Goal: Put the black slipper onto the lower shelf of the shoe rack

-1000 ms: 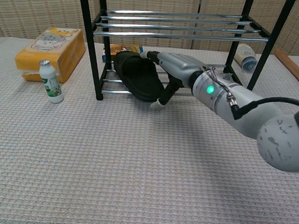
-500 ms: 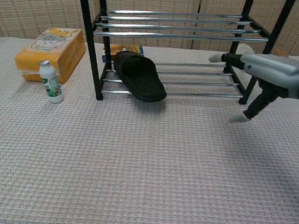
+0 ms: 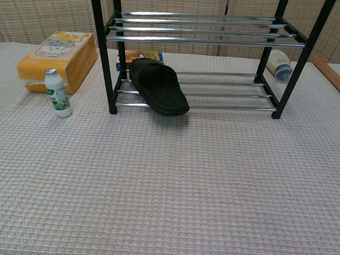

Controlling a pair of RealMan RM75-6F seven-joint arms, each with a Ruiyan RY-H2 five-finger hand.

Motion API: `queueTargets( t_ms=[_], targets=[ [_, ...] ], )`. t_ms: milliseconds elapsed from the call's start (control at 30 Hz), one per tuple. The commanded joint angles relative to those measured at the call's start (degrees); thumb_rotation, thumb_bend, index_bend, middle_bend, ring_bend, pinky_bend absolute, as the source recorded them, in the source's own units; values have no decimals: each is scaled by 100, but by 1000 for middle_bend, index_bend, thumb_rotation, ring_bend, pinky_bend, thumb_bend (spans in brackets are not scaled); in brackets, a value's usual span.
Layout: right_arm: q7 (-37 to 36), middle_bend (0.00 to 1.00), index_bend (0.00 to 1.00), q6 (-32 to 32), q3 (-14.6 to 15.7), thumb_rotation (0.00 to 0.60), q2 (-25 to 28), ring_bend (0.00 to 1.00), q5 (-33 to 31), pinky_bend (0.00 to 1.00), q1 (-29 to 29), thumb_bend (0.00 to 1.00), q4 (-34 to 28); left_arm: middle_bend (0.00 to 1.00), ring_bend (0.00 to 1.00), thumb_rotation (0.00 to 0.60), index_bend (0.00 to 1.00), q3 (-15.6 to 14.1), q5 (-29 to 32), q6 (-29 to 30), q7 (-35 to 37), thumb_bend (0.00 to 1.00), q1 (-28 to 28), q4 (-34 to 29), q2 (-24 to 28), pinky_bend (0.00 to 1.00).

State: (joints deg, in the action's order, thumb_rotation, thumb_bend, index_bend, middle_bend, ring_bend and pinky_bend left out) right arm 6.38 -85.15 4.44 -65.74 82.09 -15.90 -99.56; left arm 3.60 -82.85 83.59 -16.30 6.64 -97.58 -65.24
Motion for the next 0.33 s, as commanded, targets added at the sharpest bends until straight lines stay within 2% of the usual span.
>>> queueTargets(
  t_ms=[33, 200, 333],
  targets=[
    [-357, 27, 0, -213, 151, 600, 185, 0, 316, 58, 286, 37, 170, 85, 109, 600, 161, 71, 144, 132, -261, 175, -47, -134, -82, 249],
    [-537, 27, 0, -281, 184, 600, 119, 0, 588, 58, 443, 36, 263, 85, 109, 600, 161, 123, 350, 270, -454, 175, -131, -213, -144, 249],
    [-573, 27, 0, -236, 164, 600, 3, 0, 707, 58, 515, 41, 311, 85, 109, 600, 161, 109, 204, 461, -317, 175, -193, -94, -260, 249]
  ],
)
